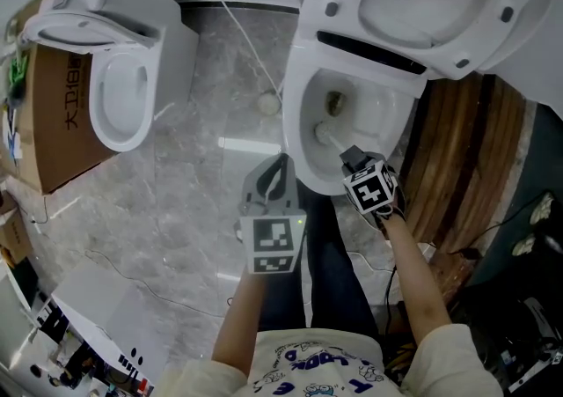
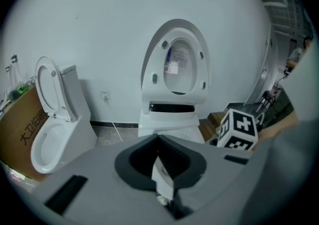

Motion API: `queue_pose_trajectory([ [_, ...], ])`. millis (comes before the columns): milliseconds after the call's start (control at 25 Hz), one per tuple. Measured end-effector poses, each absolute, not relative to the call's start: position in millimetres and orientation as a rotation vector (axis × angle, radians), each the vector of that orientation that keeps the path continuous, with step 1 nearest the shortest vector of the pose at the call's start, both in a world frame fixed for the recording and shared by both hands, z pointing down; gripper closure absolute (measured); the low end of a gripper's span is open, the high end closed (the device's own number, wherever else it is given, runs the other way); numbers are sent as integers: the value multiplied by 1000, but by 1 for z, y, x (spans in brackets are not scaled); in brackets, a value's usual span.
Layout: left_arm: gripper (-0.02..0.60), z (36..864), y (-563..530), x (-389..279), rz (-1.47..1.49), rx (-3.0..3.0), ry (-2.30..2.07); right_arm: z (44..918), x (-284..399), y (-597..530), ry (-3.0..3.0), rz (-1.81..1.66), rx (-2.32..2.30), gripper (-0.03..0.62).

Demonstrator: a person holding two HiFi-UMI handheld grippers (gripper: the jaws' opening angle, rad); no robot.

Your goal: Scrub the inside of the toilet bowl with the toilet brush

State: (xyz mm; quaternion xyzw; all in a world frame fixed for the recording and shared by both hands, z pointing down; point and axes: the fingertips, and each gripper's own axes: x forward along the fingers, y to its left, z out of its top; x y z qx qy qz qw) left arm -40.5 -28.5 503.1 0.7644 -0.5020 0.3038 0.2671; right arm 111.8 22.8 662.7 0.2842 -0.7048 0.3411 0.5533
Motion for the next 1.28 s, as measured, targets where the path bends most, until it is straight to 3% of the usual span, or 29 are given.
queue_pose_trajectory([
  [320,579,502,-33,-44,825,2060,-1369,629,137,50,-1672,791,447,418],
  [880,580,505,-29,-44,842,2055,-1369,700,176,15,-1542,733,592,422],
  [1280,579,505,-28,-48,847,2039,-1382,696,193,-36,-1470,254,560,424],
])
